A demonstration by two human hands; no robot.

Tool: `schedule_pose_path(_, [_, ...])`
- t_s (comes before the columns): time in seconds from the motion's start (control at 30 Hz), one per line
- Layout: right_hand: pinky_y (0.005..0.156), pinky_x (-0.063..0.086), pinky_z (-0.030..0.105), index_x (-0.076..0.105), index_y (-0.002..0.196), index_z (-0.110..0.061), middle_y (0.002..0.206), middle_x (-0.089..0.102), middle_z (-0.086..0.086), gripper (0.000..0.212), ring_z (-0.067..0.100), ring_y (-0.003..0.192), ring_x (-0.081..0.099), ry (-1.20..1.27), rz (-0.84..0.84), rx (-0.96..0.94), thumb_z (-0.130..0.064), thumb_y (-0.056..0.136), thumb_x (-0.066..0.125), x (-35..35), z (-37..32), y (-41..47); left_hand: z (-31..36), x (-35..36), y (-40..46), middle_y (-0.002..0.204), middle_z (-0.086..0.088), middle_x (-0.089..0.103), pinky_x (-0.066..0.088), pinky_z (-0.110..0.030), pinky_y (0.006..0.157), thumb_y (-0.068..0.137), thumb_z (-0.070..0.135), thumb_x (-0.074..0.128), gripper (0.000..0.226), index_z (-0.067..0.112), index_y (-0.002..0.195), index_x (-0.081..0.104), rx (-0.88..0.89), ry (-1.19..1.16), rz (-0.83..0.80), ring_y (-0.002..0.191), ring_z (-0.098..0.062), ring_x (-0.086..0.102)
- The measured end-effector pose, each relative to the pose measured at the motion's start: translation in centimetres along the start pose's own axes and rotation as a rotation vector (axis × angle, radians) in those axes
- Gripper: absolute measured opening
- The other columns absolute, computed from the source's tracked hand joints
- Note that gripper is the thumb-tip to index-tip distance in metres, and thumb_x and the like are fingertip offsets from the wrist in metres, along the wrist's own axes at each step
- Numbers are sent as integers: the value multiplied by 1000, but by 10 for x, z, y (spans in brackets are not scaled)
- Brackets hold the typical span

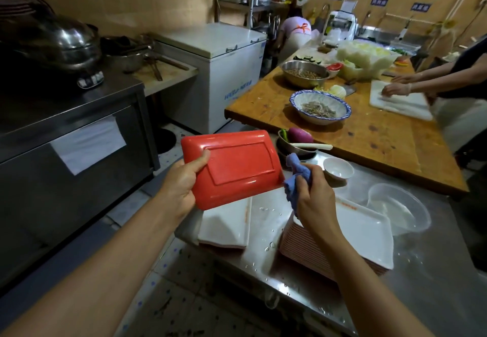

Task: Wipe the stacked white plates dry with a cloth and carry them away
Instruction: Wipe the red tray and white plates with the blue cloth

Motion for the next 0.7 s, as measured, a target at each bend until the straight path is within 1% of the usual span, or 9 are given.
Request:
schedule_pose_path(0.07, [53, 39, 5, 51, 102, -24, 74, 56, -16, 21, -9, 65, 56, 45, -40, 5, -5, 95, 43, 7, -5, -6, -2, -6, 4, 85, -1, 69, 55, -32, 57, 89, 19, 62, 7, 21, 95, 59, 148, 154, 2, 76, -18, 68])
schedule_pose_path(0.13, [51, 39, 4, 51, 104, -22, 71, 57, -15, 22, -11, 62, 56, 88, -61, 8, -3, 96, 43, 14, -7, -11, -10, -13, 11, 81, 3, 67, 54, -28, 65, 88, 18, 64, 8, 20, 95, 61, 359, 466, 27, 75, -16, 66])
schedule_pose_path(0.23, [49, 39, 5, 52, 107, -19, 71, 57, -13, 21, -9, 60, 56, 108, -88, 34, -4, 97, 41, 19, -5, -18, -34, -21, 21, 75, 1, 66, 48, -30, 66, 84, 21, 69, 8, 15, 89, 67, 619, 929, -9, 71, -15, 61])
schedule_pose_path(0.33, [49, 39, 4, 51, 105, -20, 69, 58, -13, 20, -7, 59, 57, 129, -111, 56, -5, 98, 41, 21, 1, -24, -67, -30, 30, 91, -5, 67, 50, -32, 71, 87, 22, 66, 18, 9, 98, 70, 705, 1255, -99, 82, -21, 61])
schedule_pose_path(0.43, [51, 39, 3, 52, 104, -19, 68, 57, -15, 19, -11, 61, 57, 129, -130, 83, -4, 98, 41, 24, 6, -28, -90, -38, 33, 91, -12, 67, 51, -39, 69, 85, 9, 63, 12, 5, 93, 71, 759, 1468, -199, 86, -30, 60])
schedule_pose_path(0.5, [53, 40, 2, 51, 102, -21, 69, 57, -15, 20, -12, 63, 57, 128, -139, 95, -5, 98, 42, 25, 11, -29, -102, -41, 33, 86, -14, 67, 53, -42, 62, 77, 1, 68, 13, 4, 89, 70, 798, 1579, -278, 82, -32, 62])
schedule_pose_path(0.53, [54, 40, 1, 51, 102, -22, 70, 57, -16, 19, -13, 64, 57, 125, -144, 102, -5, 98, 42, 26, 13, -30, -107, -42, 33, 82, -14, 66, 53, -42, 56, 72, -2, 72, 17, 4, 88, 70, 821, 1621, -297, 77, -32, 63])
schedule_pose_path(0.63, [54, 40, 2, 51, 103, -21, 70, 58, -15, 18, -11, 66, 58, 112, -143, 114, -6, 98, 42, 28, 17, -30, -120, -44, 32, 74, -10, 65, 48, -32, 38, 56, -4, 83, 38, 8, 91, 73, 885, 1716, -339, 65, -28, 63])
schedule_pose_path(0.7, [53, 40, 2, 51, 103, -21, 69, 58, -16, 18, -11, 65, 58, 108, -134, 113, -6, 98, 42, 28, 20, -31, -128, -43, 31, 72, -7, 66, 41, -26, 33, 47, -2, 87, 45, 9, 88, 74, 925, 1799, -373, 61, -25, 63])
Point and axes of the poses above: each hand's wrist, its own y-axis towards the middle knuckle, its own x-axis out of the palm, z = x × y, the point moved 1 cm from there along y, towards the middle knuckle
